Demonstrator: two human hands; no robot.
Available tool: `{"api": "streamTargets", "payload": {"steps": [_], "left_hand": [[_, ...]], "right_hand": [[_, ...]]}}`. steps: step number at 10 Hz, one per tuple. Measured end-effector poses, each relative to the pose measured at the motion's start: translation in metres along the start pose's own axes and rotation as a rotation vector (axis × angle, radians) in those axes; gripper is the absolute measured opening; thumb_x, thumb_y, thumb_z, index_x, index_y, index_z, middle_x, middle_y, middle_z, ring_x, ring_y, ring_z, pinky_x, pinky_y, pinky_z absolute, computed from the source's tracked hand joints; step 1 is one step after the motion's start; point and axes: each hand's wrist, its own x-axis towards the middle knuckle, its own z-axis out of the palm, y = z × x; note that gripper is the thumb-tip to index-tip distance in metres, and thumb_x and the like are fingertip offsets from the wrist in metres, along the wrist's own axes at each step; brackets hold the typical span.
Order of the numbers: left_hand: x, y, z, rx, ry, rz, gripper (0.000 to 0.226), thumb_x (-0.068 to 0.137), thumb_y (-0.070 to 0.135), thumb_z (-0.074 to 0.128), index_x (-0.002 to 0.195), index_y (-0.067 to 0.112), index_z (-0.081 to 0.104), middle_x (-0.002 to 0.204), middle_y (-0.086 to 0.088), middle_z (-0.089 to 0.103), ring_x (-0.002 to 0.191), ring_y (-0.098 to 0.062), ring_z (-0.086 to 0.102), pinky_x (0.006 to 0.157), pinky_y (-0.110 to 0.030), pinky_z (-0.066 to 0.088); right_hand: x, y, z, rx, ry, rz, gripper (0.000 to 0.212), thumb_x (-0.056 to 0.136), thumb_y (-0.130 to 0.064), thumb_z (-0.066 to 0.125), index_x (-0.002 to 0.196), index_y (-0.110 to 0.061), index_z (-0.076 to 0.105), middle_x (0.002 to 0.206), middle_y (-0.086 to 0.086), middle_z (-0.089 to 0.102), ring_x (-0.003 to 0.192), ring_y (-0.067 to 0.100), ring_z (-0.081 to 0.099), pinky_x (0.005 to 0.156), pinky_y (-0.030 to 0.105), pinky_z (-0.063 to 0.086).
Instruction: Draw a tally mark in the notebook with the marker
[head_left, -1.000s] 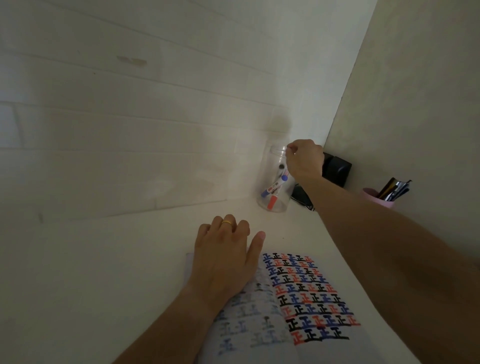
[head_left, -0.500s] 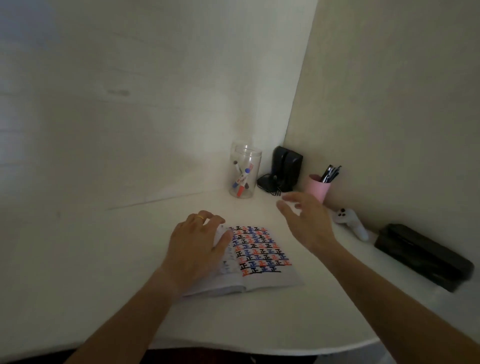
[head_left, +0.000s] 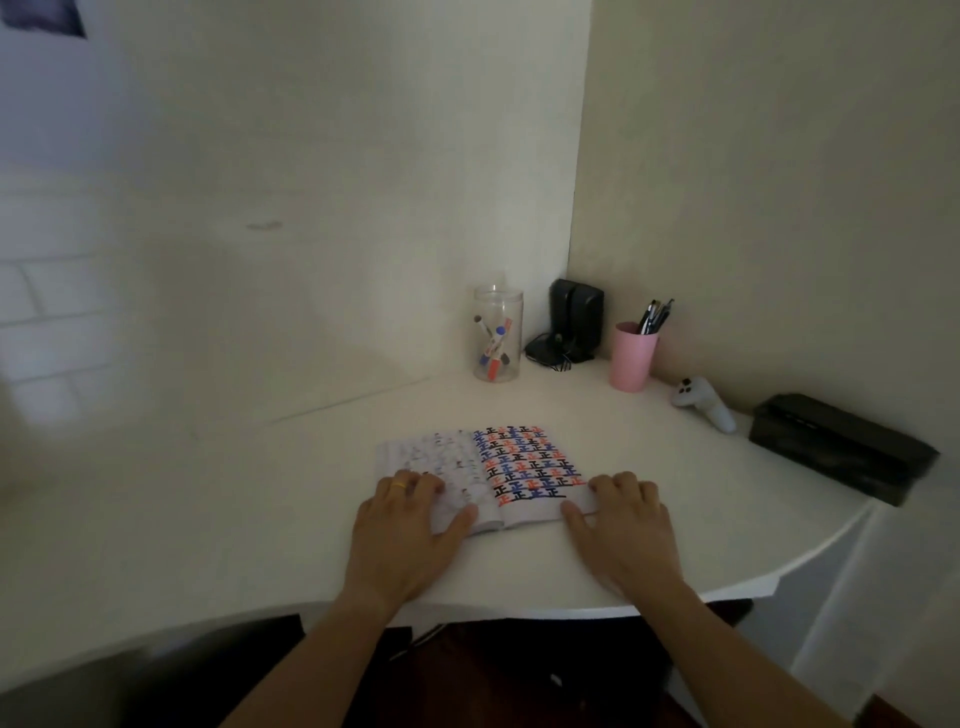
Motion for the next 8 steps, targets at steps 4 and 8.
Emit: {"api": "streamTargets", "payload": {"steps": [4, 8], "left_hand": [[0.0, -0.005, 0.005, 0.0, 0.008, 0.0, 0.051, 0.084, 0.071, 0.047, 0.11, 0.03, 0.062, 0.117, 0.003, 0.062, 0.111, -0.02, 0.057, 0.087, -0.039, 0.049], [0.002, -0.002, 0.001, 0.015, -0.006, -0.009, 0.053, 0.083, 0.073, 0.043, 0.11, 0.031, 0.062, 0.118, 0.003, 0.061, 0.113, -0.021, 0.055, 0.089, -0.04, 0.047]], "right_hand": [[0.001, 0.0, -0.001, -0.011, 0.008, 0.005, 0.056, 0.092, -0.061, 0.043, 0.125, -0.02, 0.061, 0.123, 0.006, 0.06, 0.115, 0.029, 0.051, 0.094, 0.041, 0.046], [0.002, -0.007, -0.02, 0.477, 0.151, 0.155, 0.048, 0.095, -0.053, 0.054, 0.126, -0.018, 0.065, 0.13, 0.01, 0.063, 0.122, 0.031, 0.054, 0.096, 0.039, 0.045]]}}
